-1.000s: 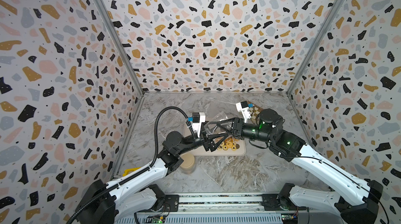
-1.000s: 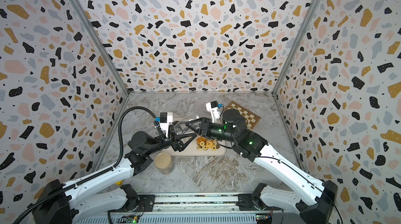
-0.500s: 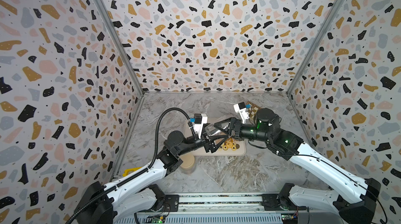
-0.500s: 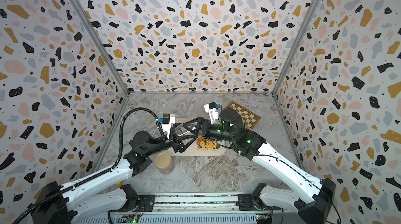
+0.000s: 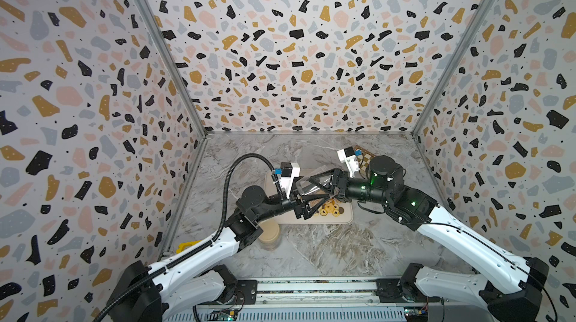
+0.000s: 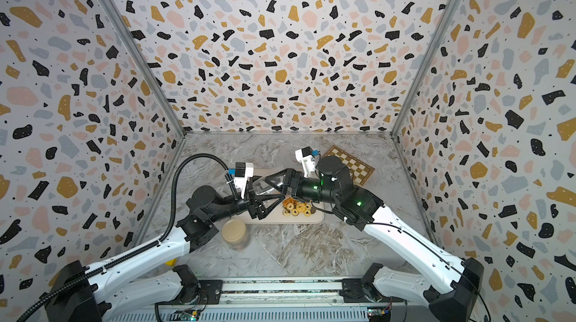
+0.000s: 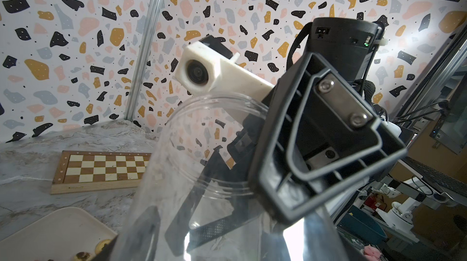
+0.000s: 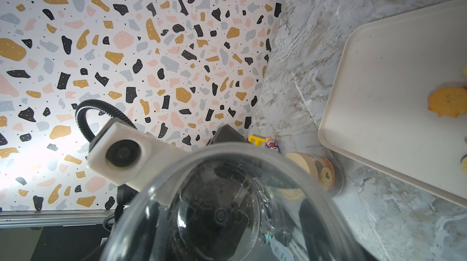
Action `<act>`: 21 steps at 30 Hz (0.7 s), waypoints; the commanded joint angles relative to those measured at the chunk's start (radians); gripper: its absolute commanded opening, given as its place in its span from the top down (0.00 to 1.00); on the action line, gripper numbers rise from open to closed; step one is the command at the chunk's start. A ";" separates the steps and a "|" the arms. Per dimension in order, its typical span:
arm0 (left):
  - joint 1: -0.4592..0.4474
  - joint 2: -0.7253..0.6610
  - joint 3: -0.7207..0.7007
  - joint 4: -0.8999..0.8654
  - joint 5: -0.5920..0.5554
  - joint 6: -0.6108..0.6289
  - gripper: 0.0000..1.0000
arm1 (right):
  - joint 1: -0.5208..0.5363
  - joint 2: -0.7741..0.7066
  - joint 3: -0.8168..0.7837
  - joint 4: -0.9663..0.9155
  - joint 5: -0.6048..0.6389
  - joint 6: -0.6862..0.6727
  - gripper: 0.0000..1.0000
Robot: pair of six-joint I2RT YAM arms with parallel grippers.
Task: Pour the cookies out of the jar
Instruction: Place the jar at the center of the board.
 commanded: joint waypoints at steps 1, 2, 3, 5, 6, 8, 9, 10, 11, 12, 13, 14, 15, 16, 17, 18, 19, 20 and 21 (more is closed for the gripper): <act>0.004 0.002 -0.004 -0.083 -0.006 0.027 0.37 | -0.009 -0.033 0.037 0.004 0.003 -0.022 0.19; 0.003 0.000 -0.002 -0.099 -0.011 0.034 0.33 | -0.013 -0.035 0.036 0.003 0.002 -0.022 0.19; 0.004 -0.003 -0.002 -0.109 -0.013 0.040 0.31 | -0.018 -0.038 0.035 0.004 0.000 -0.022 0.19; 0.003 -0.005 0.001 -0.127 -0.020 0.046 0.19 | -0.028 -0.041 0.030 0.004 -0.006 -0.021 0.21; 0.003 -0.006 0.003 -0.134 -0.023 0.048 0.08 | -0.033 -0.044 0.028 0.005 -0.008 -0.020 0.22; 0.004 -0.006 0.003 -0.145 -0.030 0.050 0.01 | -0.042 -0.050 0.017 0.015 -0.022 -0.012 0.23; 0.004 -0.008 0.003 -0.152 -0.039 0.052 0.01 | -0.045 -0.052 0.010 0.019 -0.024 -0.009 0.24; 0.005 -0.008 0.004 -0.157 -0.046 0.055 0.01 | -0.046 -0.056 0.009 0.019 -0.025 -0.009 0.26; 0.005 -0.007 0.005 -0.162 -0.051 0.058 0.01 | -0.048 -0.058 0.008 0.019 -0.026 -0.010 0.28; 0.004 -0.006 0.008 -0.169 -0.056 0.060 0.01 | -0.052 -0.057 0.008 0.019 -0.031 -0.010 0.29; 0.004 -0.005 0.010 -0.176 -0.062 0.062 0.01 | -0.055 -0.059 0.006 0.016 -0.034 -0.010 0.29; 0.004 -0.007 0.011 -0.182 -0.067 0.064 0.01 | -0.060 -0.061 0.007 0.015 -0.035 -0.010 0.29; 0.004 -0.009 0.014 -0.192 -0.073 0.064 0.01 | -0.068 -0.062 0.012 0.004 -0.037 -0.015 0.29; 0.004 -0.017 0.015 -0.207 -0.078 0.064 0.01 | -0.082 -0.063 0.019 -0.013 -0.038 -0.022 0.28; 0.004 -0.028 0.017 -0.227 -0.081 0.065 0.01 | -0.095 -0.065 0.024 -0.032 -0.038 -0.034 0.28; 0.004 -0.052 0.019 -0.262 -0.087 0.073 0.01 | -0.113 -0.067 0.034 -0.069 -0.033 -0.055 0.28; 0.005 -0.087 0.023 -0.309 -0.108 0.081 0.01 | -0.131 -0.069 0.045 -0.127 -0.017 -0.087 0.28; 0.004 -0.124 0.034 -0.363 -0.135 0.090 0.01 | -0.143 -0.075 0.055 -0.181 0.004 -0.123 0.29; 0.004 -0.172 0.059 -0.461 -0.175 0.109 0.01 | -0.156 -0.085 0.063 -0.245 0.042 -0.169 0.29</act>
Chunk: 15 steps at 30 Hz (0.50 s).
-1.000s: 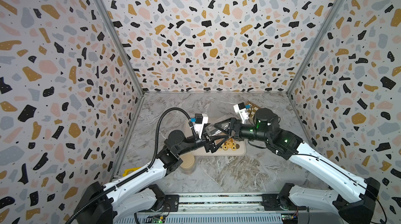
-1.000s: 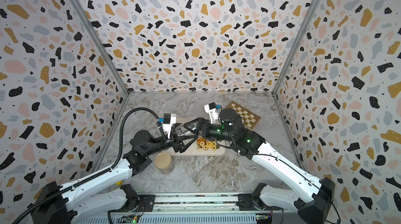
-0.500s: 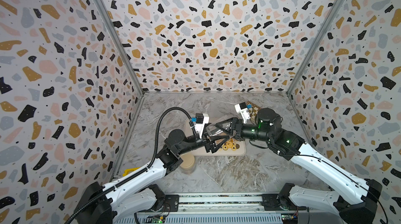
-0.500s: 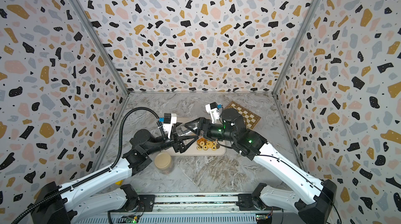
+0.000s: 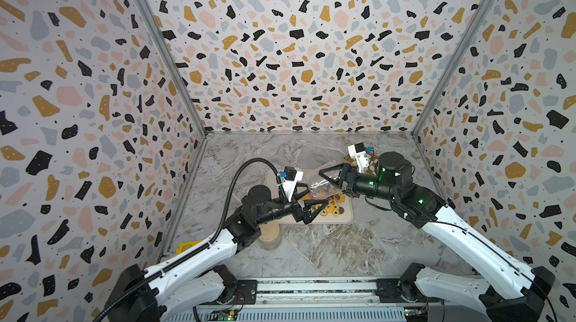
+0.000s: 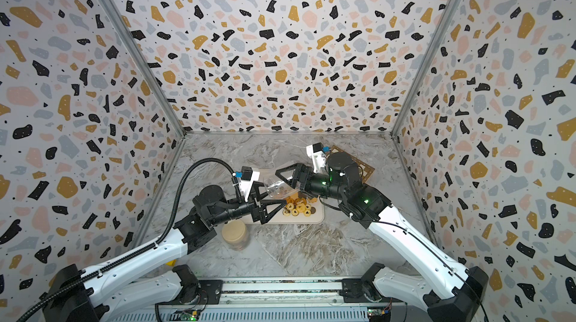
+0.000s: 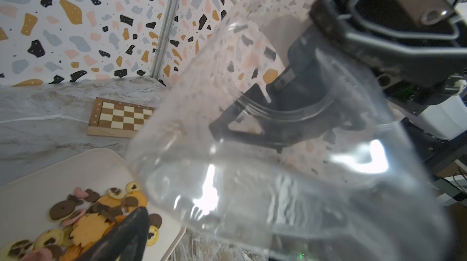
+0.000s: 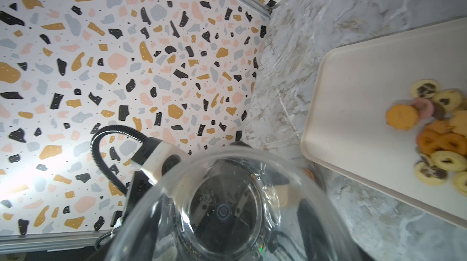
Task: Pour the cookies out of the jar
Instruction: Place the jar at the center of the board.
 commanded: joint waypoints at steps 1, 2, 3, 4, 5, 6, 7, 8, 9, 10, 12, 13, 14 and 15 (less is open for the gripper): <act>0.005 -0.142 0.086 -0.240 -0.137 0.066 0.01 | -0.038 -0.061 0.059 -0.215 0.088 -0.145 0.29; 0.005 -0.182 0.126 -0.354 -0.208 0.082 0.01 | -0.048 -0.075 0.055 -0.279 0.153 -0.182 0.29; 0.004 -0.218 0.166 -0.468 -0.291 0.095 0.01 | -0.059 -0.093 0.039 -0.331 0.208 -0.216 0.29; 0.004 -0.240 0.203 -0.550 -0.369 0.105 0.01 | -0.068 -0.107 0.024 -0.373 0.255 -0.241 0.29; 0.005 -0.261 0.249 -0.679 -0.451 0.109 0.01 | -0.075 -0.123 0.000 -0.419 0.313 -0.264 0.28; 0.004 -0.278 0.289 -0.775 -0.531 0.110 0.01 | -0.080 -0.140 -0.027 -0.456 0.370 -0.287 0.29; 0.005 -0.291 0.315 -0.840 -0.585 0.111 0.01 | -0.080 -0.156 -0.055 -0.486 0.423 -0.301 0.29; 0.005 -0.307 0.337 -0.906 -0.629 0.114 0.01 | -0.081 -0.178 -0.087 -0.519 0.489 -0.305 0.29; 0.004 -0.325 0.354 -0.963 -0.662 0.103 0.01 | -0.083 -0.201 -0.125 -0.549 0.552 -0.309 0.29; 0.004 -0.337 0.368 -1.018 -0.692 0.080 0.01 | -0.085 -0.214 -0.153 -0.566 0.592 -0.307 0.29; 0.004 -0.370 0.381 -1.099 -0.725 0.031 0.01 | -0.088 -0.229 -0.202 -0.604 0.661 -0.289 0.28; 0.004 -0.381 0.379 -1.124 -0.718 0.015 0.01 | -0.088 -0.229 -0.223 -0.615 0.684 -0.281 0.28; 0.005 -0.397 0.373 -1.148 -0.705 -0.002 0.01 | -0.090 -0.226 -0.245 -0.625 0.709 -0.272 0.28; 0.005 -0.410 0.362 -1.167 -0.692 -0.020 0.01 | -0.094 -0.221 -0.267 -0.632 0.734 -0.266 0.27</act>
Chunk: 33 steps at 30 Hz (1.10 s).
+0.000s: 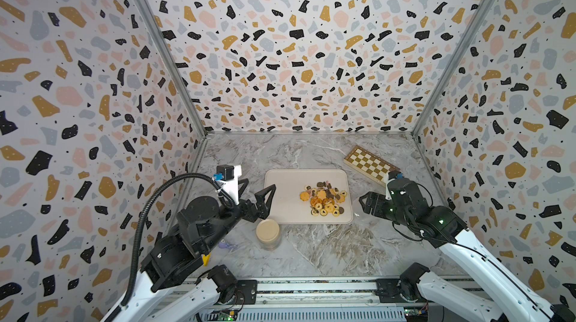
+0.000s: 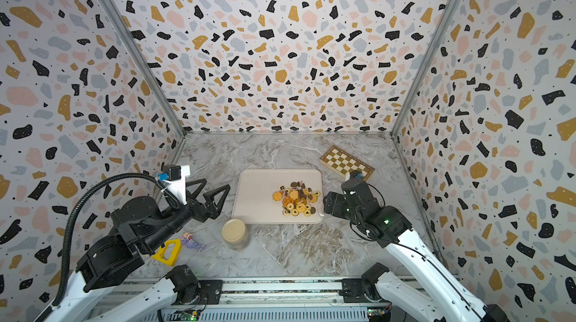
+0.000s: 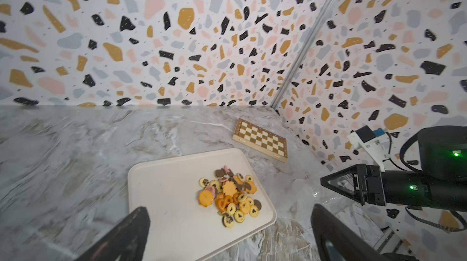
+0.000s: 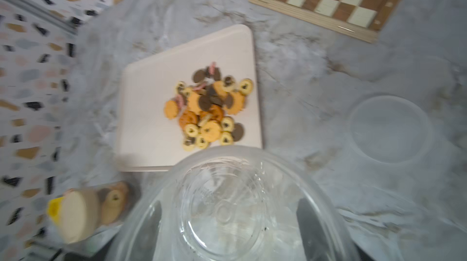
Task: Pour the cookies out of the jar
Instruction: Place the jar at the center of the board.
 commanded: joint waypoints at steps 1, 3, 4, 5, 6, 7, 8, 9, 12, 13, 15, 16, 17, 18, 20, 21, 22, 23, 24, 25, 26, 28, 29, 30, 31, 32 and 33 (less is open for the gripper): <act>0.003 -0.027 -0.027 -0.211 -0.052 -0.071 0.01 | -0.007 0.006 -0.042 -0.095 0.167 -0.003 0.27; 0.003 -0.060 -0.069 -0.223 -0.038 -0.122 0.01 | -0.008 0.029 -0.048 -0.081 0.164 -0.005 0.27; 0.004 -0.075 -0.089 -0.222 -0.028 -0.142 0.01 | -0.008 0.041 -0.051 -0.079 0.168 0.000 0.26; 0.003 -0.090 -0.115 -0.219 -0.015 -0.165 0.01 | -0.008 0.056 -0.051 -0.077 0.174 0.005 0.25; 0.003 -0.106 -0.138 -0.216 0.000 -0.181 0.01 | -0.009 0.071 -0.056 -0.070 0.172 0.011 0.24; 0.003 -0.117 -0.153 -0.213 0.011 -0.189 0.01 | -0.009 0.080 -0.066 -0.063 0.164 0.024 0.24; 0.002 -0.130 -0.169 -0.213 0.020 -0.200 0.00 | -0.008 0.088 -0.088 -0.046 0.152 0.036 0.24; 0.003 -0.142 -0.183 -0.211 0.023 -0.206 0.00 | -0.005 0.091 -0.119 -0.027 0.146 0.050 0.24; 0.002 -0.160 -0.206 -0.226 0.015 -0.204 0.00 | 0.021 0.088 -0.207 0.034 0.156 0.096 0.24; 0.003 -0.162 -0.206 -0.235 0.012 -0.200 0.00 | 0.034 0.089 -0.212 0.038 0.165 0.113 0.24; 0.002 -0.163 -0.201 -0.254 0.010 -0.191 0.00 | 0.066 0.108 -0.226 0.067 0.191 0.141 0.23; 0.002 -0.165 -0.200 -0.258 0.009 -0.189 0.00 | 0.069 0.126 -0.230 0.074 0.198 0.149 0.23; 0.002 -0.166 -0.202 -0.260 0.009 -0.186 0.00 | 0.071 0.147 -0.234 0.078 0.213 0.159 0.23; 0.002 -0.169 -0.205 -0.262 0.010 -0.186 0.00 | 0.069 0.165 -0.239 0.077 0.227 0.172 0.23; 0.002 -0.177 -0.209 -0.265 0.009 -0.189 0.00 | 0.069 0.194 -0.249 0.084 0.254 0.186 0.23; 0.003 -0.181 -0.213 -0.269 0.008 -0.192 0.00 | 0.069 0.199 -0.253 0.087 0.269 0.191 0.22; 0.002 -0.186 -0.215 -0.272 0.009 -0.193 0.00 | 0.068 0.199 -0.259 0.089 0.282 0.194 0.22; 0.002 -0.193 -0.218 -0.276 0.010 -0.196 0.00 | 0.061 0.196 -0.264 0.093 0.291 0.192 0.21; 0.003 -0.199 -0.219 -0.279 0.014 -0.198 0.00 | 0.047 0.190 -0.274 0.102 0.291 0.186 0.20; 0.002 -0.204 -0.220 -0.281 0.016 -0.201 0.00 | 0.030 0.183 -0.286 0.117 0.282 0.173 0.19; 0.003 -0.209 -0.221 -0.284 0.017 -0.203 0.00 | 0.010 0.173 -0.303 0.142 0.268 0.154 0.19; 0.003 -0.215 -0.221 -0.286 0.017 -0.203 0.00 | -0.009 0.152 -0.335 0.196 0.246 0.119 0.18; 0.002 -0.215 -0.220 -0.287 0.017 -0.204 0.00 | -0.012 0.149 -0.347 0.210 0.243 0.113 0.16; 0.003 -0.212 -0.219 -0.287 0.020 -0.205 0.00 | -0.014 0.154 -0.350 0.210 0.245 0.110 0.14; 0.002 -0.211 -0.218 -0.288 0.021 -0.205 0.00 | -0.016 0.161 -0.351 0.210 0.247 0.110 0.12; 0.003 -0.206 -0.217 -0.287 0.024 -0.205 0.00 | -0.017 0.172 -0.349 0.213 0.243 0.109 0.10; 0.002 -0.205 -0.216 -0.287 0.029 -0.206 0.00 | -0.017 0.183 -0.346 0.212 0.239 0.106 0.08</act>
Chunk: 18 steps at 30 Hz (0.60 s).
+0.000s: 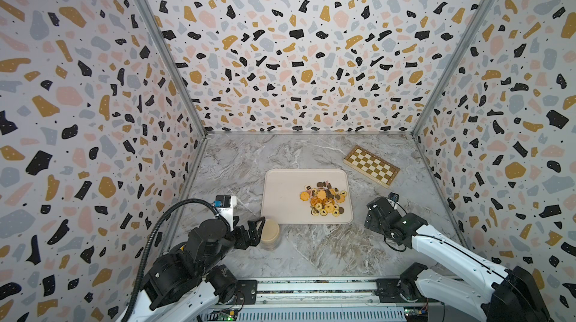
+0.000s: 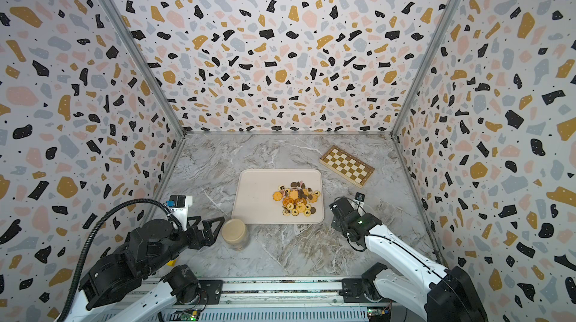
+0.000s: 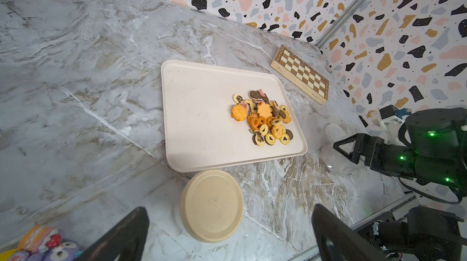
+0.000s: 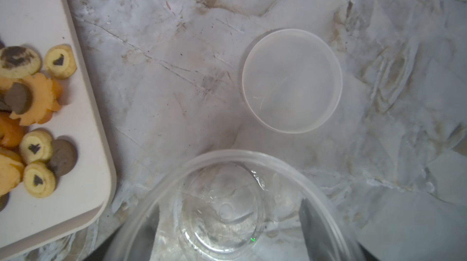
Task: Pour the cookies out of the jar
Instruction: Place the jar at the center of the board.
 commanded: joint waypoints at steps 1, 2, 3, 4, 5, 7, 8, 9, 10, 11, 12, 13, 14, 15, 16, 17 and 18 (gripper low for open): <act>0.002 0.004 -0.007 -0.004 0.015 -0.003 0.01 | -0.005 0.030 -0.006 0.007 -0.005 -0.016 0.07; 0.002 0.007 -0.007 -0.004 0.018 -0.006 0.01 | -0.005 0.042 -0.001 0.003 -0.005 -0.015 0.06; 0.003 0.007 -0.008 -0.001 0.022 -0.007 0.01 | -0.005 0.056 0.005 -0.002 -0.008 -0.016 0.05; 0.002 0.008 -0.008 0.000 0.024 -0.011 0.01 | -0.005 0.063 0.011 -0.008 -0.010 -0.015 0.04; 0.004 0.008 -0.007 0.002 0.027 -0.013 0.01 | -0.005 0.071 0.020 -0.015 -0.011 -0.018 0.02; 0.003 0.007 -0.005 0.007 0.035 -0.016 0.01 | -0.005 0.079 0.039 -0.040 -0.005 -0.022 0.01; 0.002 0.007 -0.004 0.009 0.036 -0.017 0.01 | -0.004 0.078 0.049 -0.052 -0.002 -0.027 0.01; 0.002 0.007 -0.003 0.009 0.036 -0.018 0.01 | -0.004 0.073 0.058 -0.062 -0.003 -0.028 0.01; 0.003 0.007 -0.001 0.010 0.036 -0.020 0.01 | -0.001 0.065 0.068 -0.073 -0.002 -0.031 0.01; 0.003 0.008 0.000 0.010 0.036 -0.021 0.01 | 0.004 0.058 0.077 -0.084 -0.002 -0.032 0.01; 0.003 0.008 0.001 0.012 0.039 -0.020 0.01 | 0.010 0.053 0.084 -0.094 -0.005 -0.030 0.01; 0.002 0.009 0.002 0.010 0.039 -0.020 0.01 | 0.018 0.053 0.095 -0.112 -0.006 -0.021 0.01; 0.003 0.009 0.006 0.011 0.039 -0.022 0.01 | 0.029 0.056 0.110 -0.135 -0.005 -0.004 0.01; 0.002 0.010 0.007 0.009 0.041 -0.022 0.01 | 0.039 0.059 0.123 -0.160 -0.002 0.012 0.01; 0.002 0.008 0.009 0.005 0.041 -0.022 0.01 | 0.052 0.063 0.141 -0.198 0.002 0.039 0.01; 0.002 0.008 0.012 0.002 0.042 -0.022 0.01 | 0.064 0.063 0.161 -0.237 0.008 0.066 0.01; 0.002 0.008 0.016 0.000 0.041 -0.023 0.01 | 0.078 0.059 0.171 -0.272 0.019 0.090 0.01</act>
